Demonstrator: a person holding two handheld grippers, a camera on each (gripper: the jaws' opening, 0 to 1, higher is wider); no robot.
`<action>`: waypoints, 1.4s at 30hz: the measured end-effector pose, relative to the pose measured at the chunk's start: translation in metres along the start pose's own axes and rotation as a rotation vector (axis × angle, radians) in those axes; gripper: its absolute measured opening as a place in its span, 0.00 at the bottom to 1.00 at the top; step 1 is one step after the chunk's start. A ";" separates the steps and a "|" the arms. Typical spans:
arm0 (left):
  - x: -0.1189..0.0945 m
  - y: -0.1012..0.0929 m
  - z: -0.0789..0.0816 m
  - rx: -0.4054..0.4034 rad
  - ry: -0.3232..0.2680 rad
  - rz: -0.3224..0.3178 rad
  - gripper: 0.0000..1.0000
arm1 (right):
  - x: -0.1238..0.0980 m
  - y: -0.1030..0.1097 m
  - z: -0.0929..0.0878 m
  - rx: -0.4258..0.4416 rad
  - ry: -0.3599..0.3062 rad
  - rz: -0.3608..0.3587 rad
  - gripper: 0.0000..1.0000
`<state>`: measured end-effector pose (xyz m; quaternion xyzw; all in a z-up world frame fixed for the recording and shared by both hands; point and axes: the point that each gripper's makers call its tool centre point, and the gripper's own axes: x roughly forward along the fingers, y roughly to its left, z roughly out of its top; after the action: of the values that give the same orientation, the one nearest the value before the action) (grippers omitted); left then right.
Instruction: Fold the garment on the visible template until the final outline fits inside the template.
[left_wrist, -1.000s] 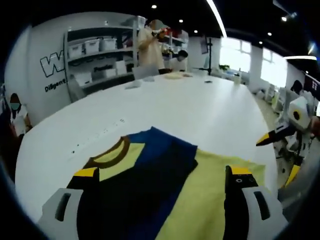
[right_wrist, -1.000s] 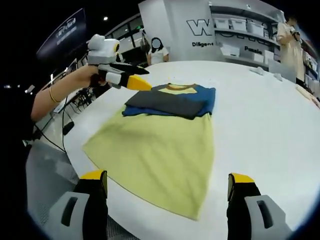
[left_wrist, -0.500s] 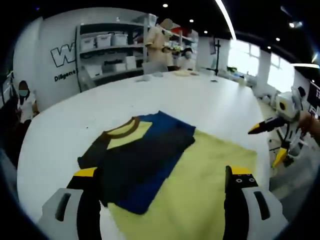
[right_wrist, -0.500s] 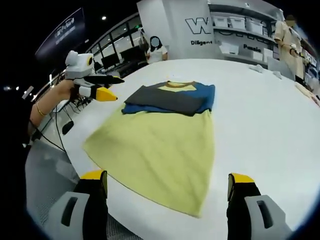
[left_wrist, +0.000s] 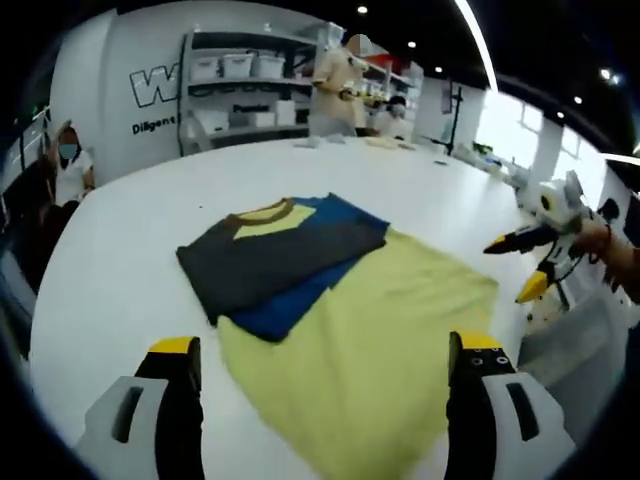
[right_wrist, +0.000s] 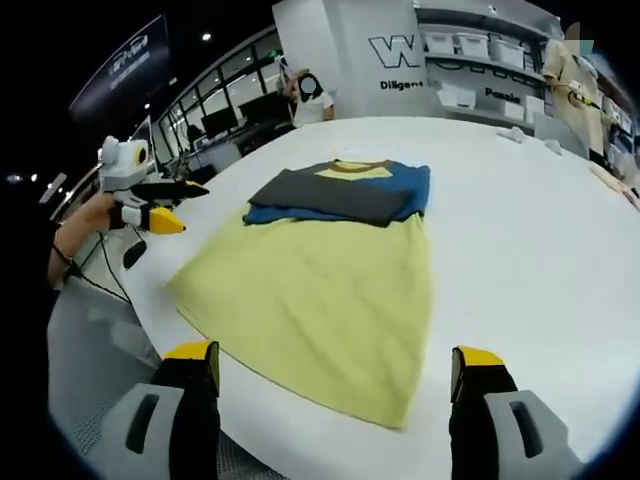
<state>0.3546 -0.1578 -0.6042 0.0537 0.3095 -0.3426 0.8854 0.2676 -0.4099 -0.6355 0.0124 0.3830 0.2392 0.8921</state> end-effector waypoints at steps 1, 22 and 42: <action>-0.005 0.001 -0.007 -0.003 0.010 0.002 0.97 | 0.000 0.000 -0.001 -0.005 0.002 0.000 0.94; -0.044 -0.003 -0.101 -0.210 0.237 0.081 0.56 | 0.004 -0.012 -0.023 0.003 0.037 -0.040 0.73; -0.047 -0.012 -0.120 -0.271 0.297 0.088 0.23 | 0.002 -0.034 -0.042 0.038 0.109 -0.139 0.25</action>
<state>0.2590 -0.1030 -0.6720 -0.0024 0.4773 -0.2474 0.8432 0.2540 -0.4460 -0.6729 -0.0102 0.4355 0.1697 0.8840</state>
